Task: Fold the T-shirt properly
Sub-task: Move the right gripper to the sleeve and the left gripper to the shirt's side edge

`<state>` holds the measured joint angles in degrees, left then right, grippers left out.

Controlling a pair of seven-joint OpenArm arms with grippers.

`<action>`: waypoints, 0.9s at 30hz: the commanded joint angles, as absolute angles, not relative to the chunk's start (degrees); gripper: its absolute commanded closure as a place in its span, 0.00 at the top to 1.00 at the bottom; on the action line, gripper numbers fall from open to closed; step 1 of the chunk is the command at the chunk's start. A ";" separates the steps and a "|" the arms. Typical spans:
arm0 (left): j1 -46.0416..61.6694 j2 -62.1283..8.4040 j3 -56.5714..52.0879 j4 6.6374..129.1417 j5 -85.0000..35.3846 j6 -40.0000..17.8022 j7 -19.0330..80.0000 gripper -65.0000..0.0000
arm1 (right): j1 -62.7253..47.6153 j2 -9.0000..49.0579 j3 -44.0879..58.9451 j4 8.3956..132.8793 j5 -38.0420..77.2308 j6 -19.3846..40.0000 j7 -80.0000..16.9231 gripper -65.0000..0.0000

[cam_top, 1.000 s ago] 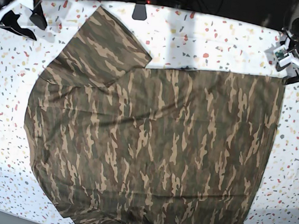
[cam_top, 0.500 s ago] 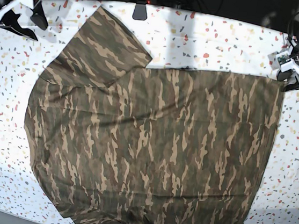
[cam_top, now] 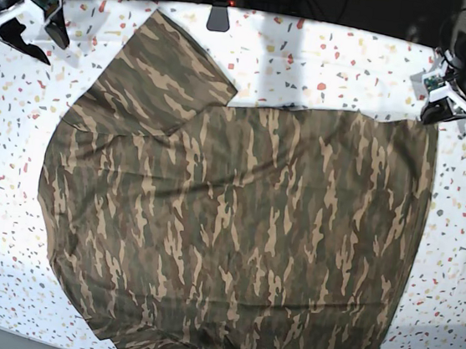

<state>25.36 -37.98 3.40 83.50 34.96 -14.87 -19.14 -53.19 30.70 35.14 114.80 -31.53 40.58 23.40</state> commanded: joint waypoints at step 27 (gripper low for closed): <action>25.41 -38.92 3.16 84.14 34.92 -14.61 -20.88 0.00 | -44.60 37.60 -10.81 115.59 -32.64 31.22 -13.10 0.60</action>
<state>25.52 -37.93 3.49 83.50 35.11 -15.05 -20.53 -44.29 36.99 -10.98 114.76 -32.62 31.81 -13.58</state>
